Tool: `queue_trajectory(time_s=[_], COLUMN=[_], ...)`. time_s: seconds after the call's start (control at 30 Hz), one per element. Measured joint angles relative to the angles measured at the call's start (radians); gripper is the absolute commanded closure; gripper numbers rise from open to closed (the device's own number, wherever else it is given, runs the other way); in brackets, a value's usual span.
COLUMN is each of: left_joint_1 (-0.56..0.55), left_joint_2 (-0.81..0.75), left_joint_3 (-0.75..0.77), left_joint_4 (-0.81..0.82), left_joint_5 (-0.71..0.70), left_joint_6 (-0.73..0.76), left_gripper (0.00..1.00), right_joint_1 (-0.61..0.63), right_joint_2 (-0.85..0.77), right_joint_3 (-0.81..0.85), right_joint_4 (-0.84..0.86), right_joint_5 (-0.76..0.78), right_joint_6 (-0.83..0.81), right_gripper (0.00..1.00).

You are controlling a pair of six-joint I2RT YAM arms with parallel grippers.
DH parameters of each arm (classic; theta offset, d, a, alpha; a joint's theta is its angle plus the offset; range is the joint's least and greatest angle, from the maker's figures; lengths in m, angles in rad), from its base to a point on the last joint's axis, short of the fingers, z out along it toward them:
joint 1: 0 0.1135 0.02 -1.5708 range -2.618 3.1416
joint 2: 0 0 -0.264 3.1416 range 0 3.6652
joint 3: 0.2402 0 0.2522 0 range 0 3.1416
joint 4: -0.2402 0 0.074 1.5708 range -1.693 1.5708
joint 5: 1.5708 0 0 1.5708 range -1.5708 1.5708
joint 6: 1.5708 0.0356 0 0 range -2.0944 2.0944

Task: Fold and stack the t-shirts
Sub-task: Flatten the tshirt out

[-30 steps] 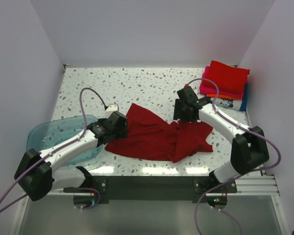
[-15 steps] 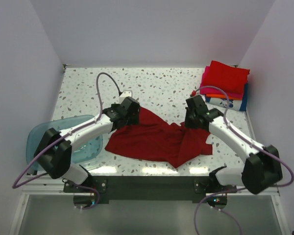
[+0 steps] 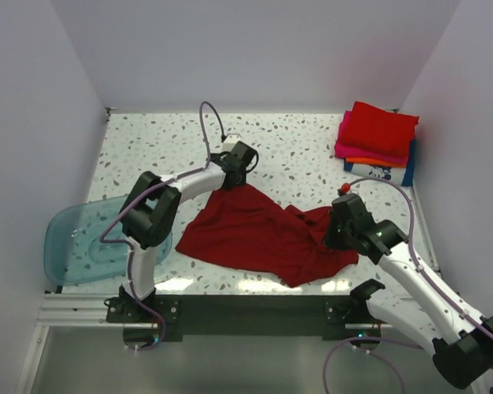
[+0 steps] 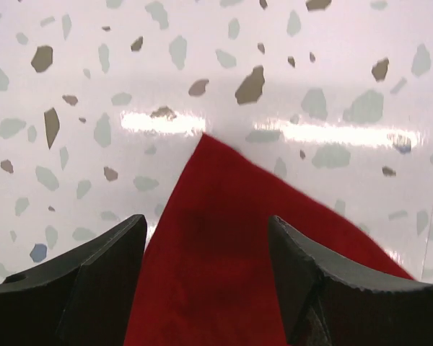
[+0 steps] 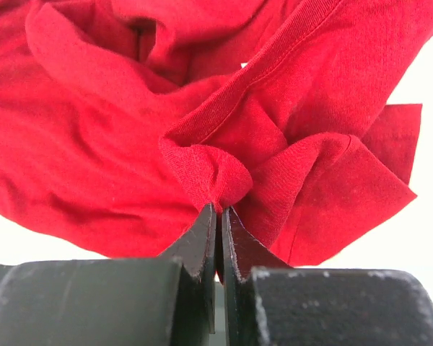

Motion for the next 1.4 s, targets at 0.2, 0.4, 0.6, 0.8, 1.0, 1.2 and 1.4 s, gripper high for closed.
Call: queue_trajectory(time_s=[0.2,0.4,0.6,0.8,1.0,1.2,1.4], left_joint_1=[0.047,0.066,0.066,0.066,0.067,0.067,0.066], left_joint_2=[0.118,0.231,0.248,0.231,0.149,0.131,0.132], left_joint_3=[0.164,0.272,0.27,0.238,0.114,0.084,0.083], left_joint_4=[0.0,-0.001,0.009,0.034,0.046,0.061,0.05], left_joint_5=[-0.018,-0.027,-0.033,-0.028,-0.025,-0.004,0.006], left_joint_6=[0.005,0.009,0.005,-0.005,-0.014,-0.021,-0.031], left_gripper=[0.31,0.37,0.4,0.41,0.41,0.6,1.0], right_joint_1=[0.011,0.016,0.017,0.018,0.018,0.018,0.018], right_joint_2=[-0.062,-0.103,-0.111,-0.108,-0.106,-0.097,-0.11], right_joint_3=[-0.01,-0.041,-0.046,-0.047,-0.047,-0.047,-0.047], right_joint_4=[-0.059,-0.096,-0.106,-0.108,-0.107,-0.105,-0.105], right_joint_5=[-0.011,-0.024,-0.025,-0.024,-0.024,-0.025,-0.027], right_joint_6=[0.024,0.039,0.043,0.044,0.045,0.045,0.044], right_gripper=[1.0,1.0,1.0,1.0,1.0,1.0,1.0])
